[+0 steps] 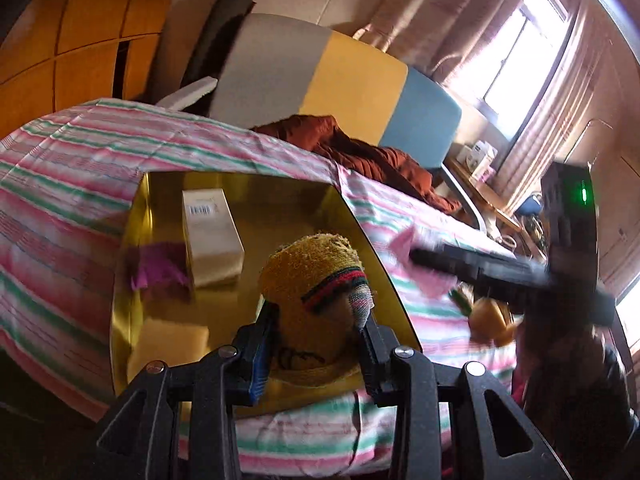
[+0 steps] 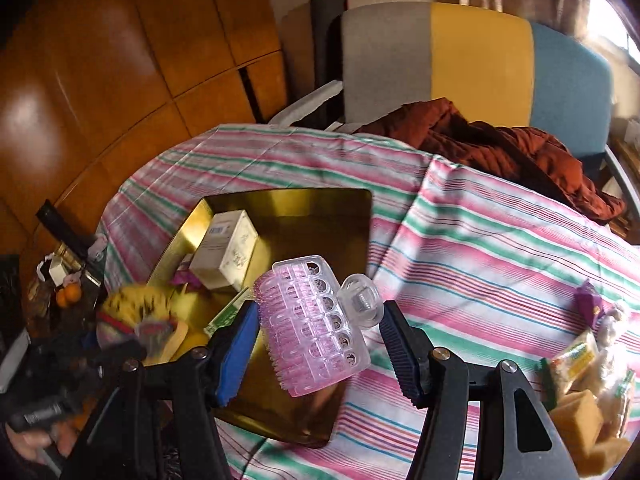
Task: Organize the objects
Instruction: 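Carry the knit hat and pink roller into the gold tray and release them, then withdraw both grippers from the tray, then move both grippers to the pile and grasp the yellow sponge with the left gripper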
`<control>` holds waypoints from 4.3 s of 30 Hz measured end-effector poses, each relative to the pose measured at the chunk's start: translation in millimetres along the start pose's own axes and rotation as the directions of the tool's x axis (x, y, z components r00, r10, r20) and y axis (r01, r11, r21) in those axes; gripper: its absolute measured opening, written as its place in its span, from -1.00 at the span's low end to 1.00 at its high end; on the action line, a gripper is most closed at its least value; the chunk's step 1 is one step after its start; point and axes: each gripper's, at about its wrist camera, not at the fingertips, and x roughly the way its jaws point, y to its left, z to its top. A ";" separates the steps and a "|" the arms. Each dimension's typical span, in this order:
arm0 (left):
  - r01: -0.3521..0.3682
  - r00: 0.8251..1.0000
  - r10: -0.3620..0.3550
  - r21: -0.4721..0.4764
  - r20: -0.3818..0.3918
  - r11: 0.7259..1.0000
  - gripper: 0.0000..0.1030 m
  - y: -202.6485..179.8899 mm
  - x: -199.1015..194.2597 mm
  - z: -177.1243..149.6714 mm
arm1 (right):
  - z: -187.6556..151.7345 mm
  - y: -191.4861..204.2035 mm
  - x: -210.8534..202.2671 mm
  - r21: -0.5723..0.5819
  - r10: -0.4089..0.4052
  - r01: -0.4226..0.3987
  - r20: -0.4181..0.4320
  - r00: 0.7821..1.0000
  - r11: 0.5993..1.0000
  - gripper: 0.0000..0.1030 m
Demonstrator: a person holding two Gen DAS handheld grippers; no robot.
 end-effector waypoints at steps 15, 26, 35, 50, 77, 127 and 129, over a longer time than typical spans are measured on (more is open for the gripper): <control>-0.048 0.999 0.048 0.016 -0.006 0.999 -0.29 10.9 72.0 86.5 | -27.7 35.3 47.2 -0.045 0.069 -0.075 -0.120 0.990 0.996 0.20; -0.077 0.997 0.077 0.022 -0.011 0.997 -0.26 18.5 101.6 107.8 | -41.8 52.8 71.1 -0.062 0.128 -0.141 -0.182 0.975 0.988 0.20; -0.077 0.997 0.077 0.032 0.005 0.997 -0.26 16.8 76.9 86.4 | -25.4 36.8 66.8 -0.046 0.058 -0.064 -0.127 0.990 0.997 0.20; -0.097 0.992 0.094 -0.034 -0.080 0.995 -0.11 36.0 40.0 6.2 | 60.1 8.6 93.2 -0.001 -0.036 0.036 -0.022 0.999 0.999 0.33; -0.308 0.950 0.305 0.033 0.067 0.951 0.03 -6.3 -2.1 -12.2 | -34.9 15.7 15.9 0.052 -0.126 0.124 0.038 0.991 0.991 0.99; -0.462 0.886 0.432 0.246 0.166 0.852 0.03 -70.1 2.9 -23.5 | -70.5 -74.2 -44.1 0.188 -0.345 0.326 0.076 0.936 0.926 0.99; -0.450 0.893 0.421 0.261 0.161 0.854 0.03 -74.3 5.7 -23.2 | -70.4 -91.4 -54.2 0.222 -0.364 0.339 0.079 0.928 0.914 0.99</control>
